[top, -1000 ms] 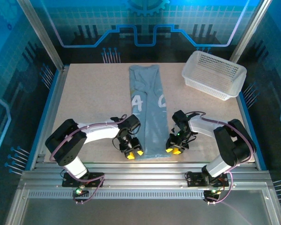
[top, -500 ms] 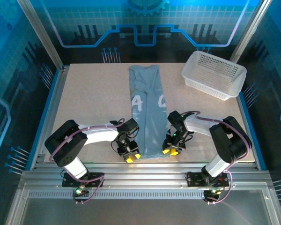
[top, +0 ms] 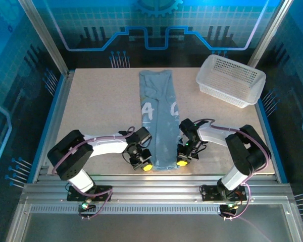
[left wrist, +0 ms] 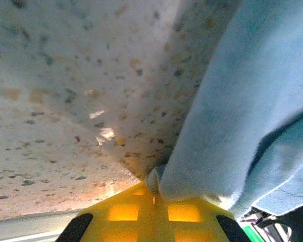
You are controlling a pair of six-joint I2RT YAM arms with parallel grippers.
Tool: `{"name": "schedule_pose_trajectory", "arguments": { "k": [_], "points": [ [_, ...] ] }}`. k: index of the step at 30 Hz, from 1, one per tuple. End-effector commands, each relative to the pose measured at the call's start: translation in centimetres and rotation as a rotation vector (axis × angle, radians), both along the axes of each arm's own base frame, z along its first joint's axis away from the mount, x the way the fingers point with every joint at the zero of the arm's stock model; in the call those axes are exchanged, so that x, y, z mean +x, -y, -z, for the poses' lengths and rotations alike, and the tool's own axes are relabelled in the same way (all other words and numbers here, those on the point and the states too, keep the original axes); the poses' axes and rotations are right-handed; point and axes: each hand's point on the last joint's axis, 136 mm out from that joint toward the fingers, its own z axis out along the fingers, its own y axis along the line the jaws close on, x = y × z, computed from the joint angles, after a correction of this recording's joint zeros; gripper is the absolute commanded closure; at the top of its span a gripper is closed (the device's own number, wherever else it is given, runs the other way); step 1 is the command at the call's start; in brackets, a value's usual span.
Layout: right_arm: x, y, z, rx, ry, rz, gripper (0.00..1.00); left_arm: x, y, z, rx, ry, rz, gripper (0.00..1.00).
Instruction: Fold and stack the t-shirts
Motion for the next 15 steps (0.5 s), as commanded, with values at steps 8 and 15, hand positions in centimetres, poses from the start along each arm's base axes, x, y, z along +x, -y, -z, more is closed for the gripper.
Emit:
{"name": "schedule_pose_trajectory", "arguments": {
  "k": [8,15],
  "points": [
    [4.3,-1.5,-6.7,0.071,0.131,0.037,1.0,6.8,-0.3,-6.7,-0.079,0.309,-0.129,1.0],
    [11.1,-2.0,-9.8,0.088,0.212,0.1,1.0,14.0,-1.7,-10.1,-0.18,0.414,-0.3,1.0]
  ]
}}
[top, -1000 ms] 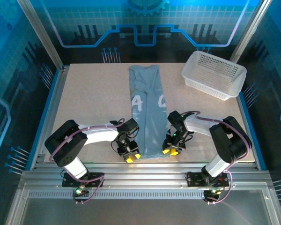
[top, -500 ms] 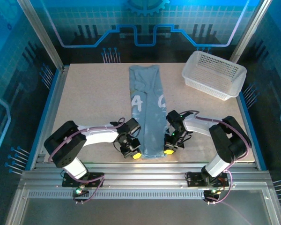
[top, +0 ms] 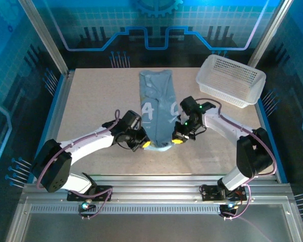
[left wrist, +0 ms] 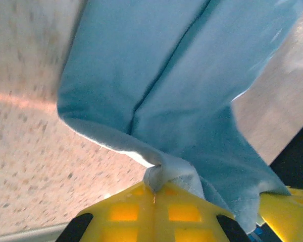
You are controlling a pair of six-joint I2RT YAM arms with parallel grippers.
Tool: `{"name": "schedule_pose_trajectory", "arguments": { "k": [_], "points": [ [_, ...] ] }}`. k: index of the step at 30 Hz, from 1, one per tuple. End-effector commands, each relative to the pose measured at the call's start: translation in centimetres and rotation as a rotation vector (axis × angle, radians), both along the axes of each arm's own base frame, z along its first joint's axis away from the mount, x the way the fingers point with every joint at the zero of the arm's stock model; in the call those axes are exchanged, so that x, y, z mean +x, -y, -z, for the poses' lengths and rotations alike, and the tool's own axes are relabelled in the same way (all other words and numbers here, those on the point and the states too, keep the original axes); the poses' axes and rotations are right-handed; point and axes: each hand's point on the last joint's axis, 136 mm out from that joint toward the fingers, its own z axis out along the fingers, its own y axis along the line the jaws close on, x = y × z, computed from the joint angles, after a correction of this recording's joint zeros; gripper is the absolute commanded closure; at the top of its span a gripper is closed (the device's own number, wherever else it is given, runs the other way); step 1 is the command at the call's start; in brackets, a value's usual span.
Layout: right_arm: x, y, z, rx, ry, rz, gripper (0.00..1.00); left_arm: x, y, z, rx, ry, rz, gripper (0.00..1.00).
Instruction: Fold and stack the t-shirts
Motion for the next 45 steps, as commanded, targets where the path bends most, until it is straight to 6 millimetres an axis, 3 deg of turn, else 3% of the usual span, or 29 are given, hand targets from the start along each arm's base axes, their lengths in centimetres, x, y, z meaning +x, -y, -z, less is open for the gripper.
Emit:
{"name": "schedule_pose_trajectory", "arguments": {
  "k": [1,9,13,18,19,20,21,23,25,28,32,34,36,39,42,45],
  "points": [
    [3.0,0.5,-1.0,-0.022,0.007,0.035,1.0,4.5,-0.2,-2.8,-0.062,0.096,-0.073,1.0],
    [13.2,0.8,-2.3,-0.025,0.105,0.125,1.0,14.3,-1.2,-5.6,-0.083,0.21,-0.101,1.0],
    [18.2,0.4,-1.8,-0.014,0.142,0.147,1.0,18.5,-2.0,-5.0,-0.069,0.221,-0.113,1.0],
    [23.6,1.2,1.5,-0.046,0.114,0.189,1.0,23.0,-2.8,-3.0,-0.05,0.213,-0.109,1.0],
    [24.4,1.4,2.3,-0.05,0.104,0.197,0.95,23.6,-2.8,-2.5,-0.047,0.205,-0.098,1.0],
    [25.0,1.7,3.2,-0.058,0.085,0.203,0.76,24.2,-2.8,-1.9,-0.045,0.19,-0.089,0.92],
    [25.4,2.0,3.8,-0.072,0.074,0.208,0.62,24.6,-2.7,-1.4,-0.05,0.182,-0.078,0.76],
    [26.0,2.5,3.6,-0.096,0.106,0.2,0.5,24.7,-3.1,-1.3,-0.029,0.183,-0.072,0.56],
    [26.0,3.0,2.2,-0.112,0.157,0.192,0.45,23.7,-3.6,-1.8,-0.004,0.186,-0.071,0.5],
    [23.9,4.1,0.7,-0.146,0.187,0.19,0.46,19.9,-4.8,-1.1,0.037,0.146,-0.084,0.49],
    [18.5,4.4,1.6,-0.141,0.158,0.157,0.46,12.9,-5.1,1.5,0.037,0.035,-0.114,0.54],
    [16.1,4.1,2.3,-0.122,0.135,0.138,0.45,10.8,-4.3,2.2,0.02,0.011,-0.117,0.53],
    [14.2,3.8,3.3,-0.085,0.099,0.14,0.44,9.9,-3.6,3.0,0.008,-0.015,-0.119,0.51],
    [12.7,3.5,4.7,-0.05,0.05,0.157,0.43,10.2,-3.1,4.1,-0.001,-0.036,-0.142,0.49],
    [12.2,3.1,5.5,-0.024,0.024,0.164,0.43,11.4,-2.8,4.4,-0.001,-0.01,-0.143,0.52],
    [12.0,3.1,6.3,-0.026,-0.002,0.166,0.43,11.4,-2.9,5.1,0.046,-0.036,-0.108,0.55]
  ]
}}
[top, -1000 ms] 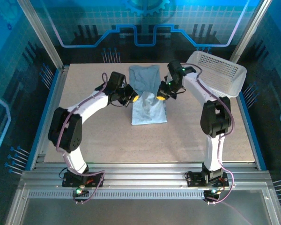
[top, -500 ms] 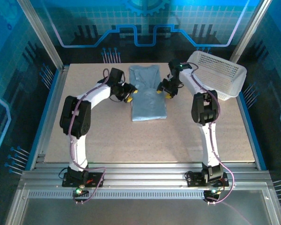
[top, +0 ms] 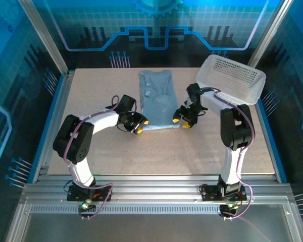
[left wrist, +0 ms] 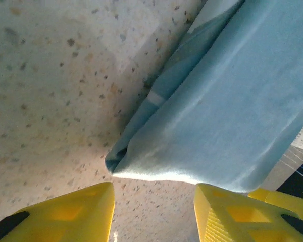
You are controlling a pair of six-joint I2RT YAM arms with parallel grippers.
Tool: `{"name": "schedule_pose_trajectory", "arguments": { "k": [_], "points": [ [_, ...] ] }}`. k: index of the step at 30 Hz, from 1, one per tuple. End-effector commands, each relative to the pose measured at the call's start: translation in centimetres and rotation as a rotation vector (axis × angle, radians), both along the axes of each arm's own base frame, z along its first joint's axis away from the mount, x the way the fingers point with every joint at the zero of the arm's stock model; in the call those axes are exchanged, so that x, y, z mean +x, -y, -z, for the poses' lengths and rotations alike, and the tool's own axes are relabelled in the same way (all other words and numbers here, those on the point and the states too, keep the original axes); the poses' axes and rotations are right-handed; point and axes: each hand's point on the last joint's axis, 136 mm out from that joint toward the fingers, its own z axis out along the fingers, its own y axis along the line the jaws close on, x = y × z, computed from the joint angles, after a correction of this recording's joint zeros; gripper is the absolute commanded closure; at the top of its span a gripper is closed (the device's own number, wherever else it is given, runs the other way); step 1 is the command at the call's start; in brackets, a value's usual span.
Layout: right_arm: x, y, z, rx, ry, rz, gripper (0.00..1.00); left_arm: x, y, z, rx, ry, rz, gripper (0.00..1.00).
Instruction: Fold and stack the t-shirts
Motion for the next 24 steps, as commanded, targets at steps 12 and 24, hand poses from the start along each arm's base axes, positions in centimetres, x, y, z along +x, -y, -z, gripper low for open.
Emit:
{"name": "schedule_pose_trajectory", "arguments": {
  "k": [12,24],
  "points": [
    [1.1,-1.4,1.9,0.04,-0.04,-0.001,0.49,-0.5,0.7,2.1,0.081,-0.016,0.05,1.0],
    [-0.6,-0.9,2.4,0.005,-0.066,0.005,0.53,-3.9,-0.5,0.7,0.136,0.002,0.054,0.82]
  ]
}}
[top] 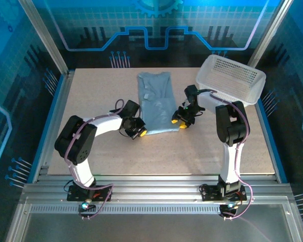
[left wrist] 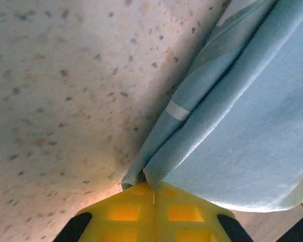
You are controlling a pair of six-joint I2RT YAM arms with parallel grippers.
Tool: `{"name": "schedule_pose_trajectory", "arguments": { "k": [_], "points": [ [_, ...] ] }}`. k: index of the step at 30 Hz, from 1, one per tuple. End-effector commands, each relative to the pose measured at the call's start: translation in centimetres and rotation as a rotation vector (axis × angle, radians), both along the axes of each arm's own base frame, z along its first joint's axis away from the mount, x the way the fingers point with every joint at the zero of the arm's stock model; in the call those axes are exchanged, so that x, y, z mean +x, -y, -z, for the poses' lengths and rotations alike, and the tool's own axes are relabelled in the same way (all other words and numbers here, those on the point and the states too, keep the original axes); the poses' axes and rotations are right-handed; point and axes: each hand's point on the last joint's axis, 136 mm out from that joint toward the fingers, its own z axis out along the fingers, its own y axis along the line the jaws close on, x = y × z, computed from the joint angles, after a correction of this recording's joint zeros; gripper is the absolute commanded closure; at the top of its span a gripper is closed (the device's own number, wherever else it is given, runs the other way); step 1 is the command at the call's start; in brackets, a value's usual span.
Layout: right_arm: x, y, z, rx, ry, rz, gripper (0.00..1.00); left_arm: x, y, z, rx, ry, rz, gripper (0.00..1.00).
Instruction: Fold and stack the t-shirts
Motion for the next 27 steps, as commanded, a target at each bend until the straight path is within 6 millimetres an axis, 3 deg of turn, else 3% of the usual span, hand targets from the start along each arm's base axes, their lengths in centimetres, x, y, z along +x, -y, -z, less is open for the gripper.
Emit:
{"name": "schedule_pose_trajectory", "arguments": {
  "k": [1,2,4,8,12,15,18,22,24,27],
  "points": [
    [-1.6,-0.1,0.0,-0.013,-0.033,-0.004,0.53,-0.9,-0.6,-1.1,0.026,0.017,-0.004,0.69],
    [-1.9,-0.1,0.0,-0.016,-0.042,-0.005,0.53,-1.0,-0.5,-1.2,0.017,0.019,-0.007,0.61],
    [-2.5,-0.1,-0.1,-0.02,-0.049,-0.008,0.52,-0.9,-0.3,-1.5,0.004,0.025,-0.014,0.55],
    [-3.8,-0.5,-0.7,-0.012,-0.044,-0.012,0.5,-0.8,-0.2,-1.1,-0.018,0.015,-0.045,0.54],
    [-4.4,-1.5,-0.5,0.009,-0.065,-0.01,0.51,-0.8,0.3,0.4,-0.043,-0.02,-0.059,0.56],
    [-4.0,-1.9,-0.1,0.004,-0.061,-0.008,0.52,0.1,0.5,0.9,-0.041,-0.013,-0.057,0.62],
    [-3.1,-2.0,0.5,-0.007,-0.058,-0.01,0.62,1.3,0.8,1.1,-0.042,0.004,-0.057,0.73],
    [-2.1,-2.1,0.2,-0.012,-0.028,-0.011,0.9,2.4,1.0,0.7,-0.03,0.023,-0.048,1.0],
    [-2.4,-1.9,-0.1,-0.029,-0.02,-0.018,1.0,2.1,0.6,0.3,-0.007,0.029,-0.039,1.0],
    [-3.5,-1.4,-0.5,-0.048,-0.015,-0.04,1.0,0.4,-0.1,-0.3,0.004,0.013,-0.019,1.0]
  ]
}}
